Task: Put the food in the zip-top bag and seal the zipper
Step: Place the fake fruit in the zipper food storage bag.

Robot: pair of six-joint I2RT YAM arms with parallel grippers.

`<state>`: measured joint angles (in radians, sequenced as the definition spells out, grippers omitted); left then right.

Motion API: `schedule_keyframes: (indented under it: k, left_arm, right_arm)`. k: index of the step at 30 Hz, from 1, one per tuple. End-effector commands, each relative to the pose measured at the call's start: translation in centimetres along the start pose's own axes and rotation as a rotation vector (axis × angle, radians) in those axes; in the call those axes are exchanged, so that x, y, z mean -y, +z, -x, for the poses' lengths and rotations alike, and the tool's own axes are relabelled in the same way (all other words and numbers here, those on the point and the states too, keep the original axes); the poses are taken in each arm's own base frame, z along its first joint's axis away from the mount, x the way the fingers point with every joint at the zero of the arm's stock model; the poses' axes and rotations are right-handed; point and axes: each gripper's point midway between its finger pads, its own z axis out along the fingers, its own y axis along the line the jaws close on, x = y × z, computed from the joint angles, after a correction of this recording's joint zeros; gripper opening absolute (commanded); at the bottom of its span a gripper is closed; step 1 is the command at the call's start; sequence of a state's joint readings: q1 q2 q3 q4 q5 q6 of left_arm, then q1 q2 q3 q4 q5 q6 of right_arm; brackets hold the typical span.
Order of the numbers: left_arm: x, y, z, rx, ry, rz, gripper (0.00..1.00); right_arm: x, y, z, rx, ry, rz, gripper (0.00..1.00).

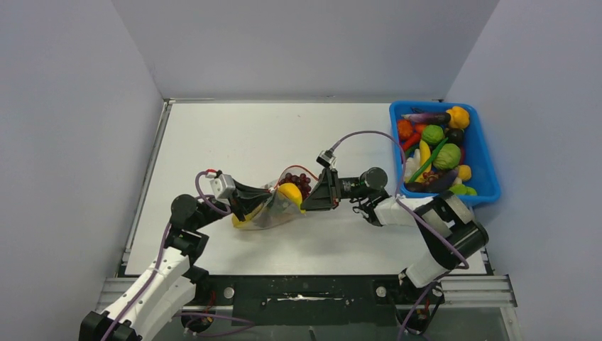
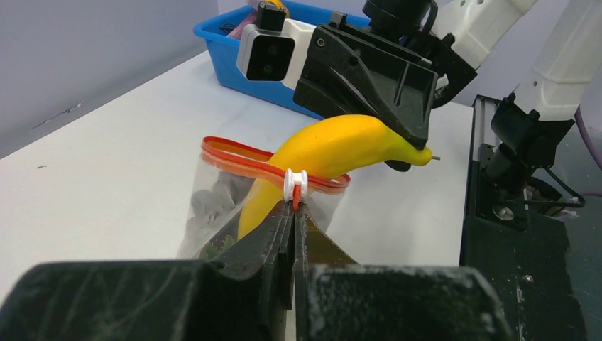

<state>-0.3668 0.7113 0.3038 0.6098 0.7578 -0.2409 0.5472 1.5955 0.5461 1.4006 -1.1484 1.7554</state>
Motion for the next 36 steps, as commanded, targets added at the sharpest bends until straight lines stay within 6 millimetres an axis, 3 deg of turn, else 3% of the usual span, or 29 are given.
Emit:
schedule_keyframes:
  k: [1, 4, 8, 17, 21, 29, 36]
  left_arm:
    - [0.8, 0.4, 2.3, 0.050, 0.094, -0.061, 0.00]
    - [0.9, 0.4, 2.1, 0.040, 0.098, -0.068, 0.00]
    - [0.6, 0.4, 2.1, 0.040, 0.094, -0.053, 0.00]
    - [-1.1, 0.5, 1.4, -0.045, 0.171, 0.003, 0.00]
    - [-2.0, -0.2, 0.8, -0.087, 0.200, 0.064, 0.00]
    - [-2.5, -0.8, -0.5, -0.129, 0.221, 0.096, 0.00]
    - [-2.0, -0.6, -0.6, -0.132, 0.236, 0.052, 0.00]
  right_arm:
    - [2.3, -0.4, 2.9, 0.112, -0.036, -0.152, 0.14]
    - [4.0, -2.0, 4.2, 0.157, -0.042, -0.286, 0.12]
    - [3.9, -2.9, 5.1, 0.128, -0.119, -0.375, 0.13]
    - [3.2, -3.2, 2.2, -0.110, -0.203, -0.422, 0.02]
    - [3.1, -3.7, 1.9, -0.180, -0.279, -0.486, 0.01]
    - [2.9, -4.5, 5.7, -0.184, -0.437, -0.618, 0.01]
    - [2.1, -4.0, 5.6, -0.382, -0.558, -0.495, 0.01]
